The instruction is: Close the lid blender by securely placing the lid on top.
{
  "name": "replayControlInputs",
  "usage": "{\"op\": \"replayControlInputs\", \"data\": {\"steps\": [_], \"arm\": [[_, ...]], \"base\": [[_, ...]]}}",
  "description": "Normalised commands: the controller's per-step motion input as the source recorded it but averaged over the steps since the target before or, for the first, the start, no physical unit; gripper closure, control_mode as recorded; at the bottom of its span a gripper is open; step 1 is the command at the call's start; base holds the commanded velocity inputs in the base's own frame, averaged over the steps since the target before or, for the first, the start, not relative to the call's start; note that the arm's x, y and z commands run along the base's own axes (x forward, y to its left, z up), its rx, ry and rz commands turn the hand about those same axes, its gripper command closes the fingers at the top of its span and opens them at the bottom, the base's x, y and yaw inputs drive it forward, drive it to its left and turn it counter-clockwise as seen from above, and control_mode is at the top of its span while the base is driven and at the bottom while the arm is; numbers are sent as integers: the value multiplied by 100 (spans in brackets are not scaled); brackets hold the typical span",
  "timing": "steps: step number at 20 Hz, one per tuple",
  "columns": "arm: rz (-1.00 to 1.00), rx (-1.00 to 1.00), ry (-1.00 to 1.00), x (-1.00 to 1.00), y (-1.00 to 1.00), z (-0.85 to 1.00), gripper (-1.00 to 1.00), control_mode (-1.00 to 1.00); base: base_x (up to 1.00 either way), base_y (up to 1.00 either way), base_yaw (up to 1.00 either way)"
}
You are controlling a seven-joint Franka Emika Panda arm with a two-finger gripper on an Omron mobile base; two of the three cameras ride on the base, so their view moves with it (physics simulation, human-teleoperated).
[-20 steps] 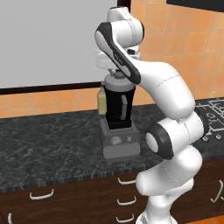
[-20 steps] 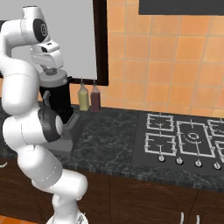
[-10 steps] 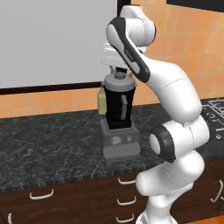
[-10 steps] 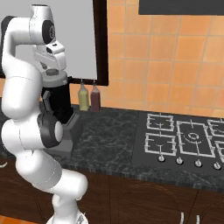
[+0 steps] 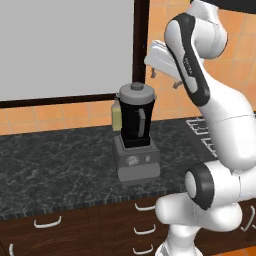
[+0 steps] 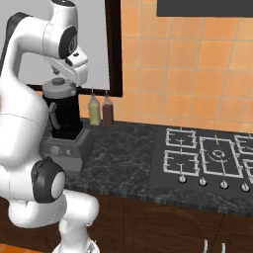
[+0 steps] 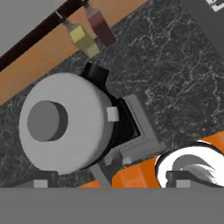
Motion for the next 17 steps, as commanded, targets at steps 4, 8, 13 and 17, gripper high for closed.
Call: {"op": "replayControlInputs", "data": {"steps": [4, 8, 13, 17], "arm": [[3, 1, -22, -100, -100, -59, -100, -100], [0, 0, -6, -100, -100, -100, -100, -100], [0, 0, 0, -100, -100, -100, -100, -100], [0, 23, -24, -98, -100, -39, -100, -100]], "base": [[0, 0, 0], [0, 0, 0], [0, 0, 0], [0, 0, 0]]}}
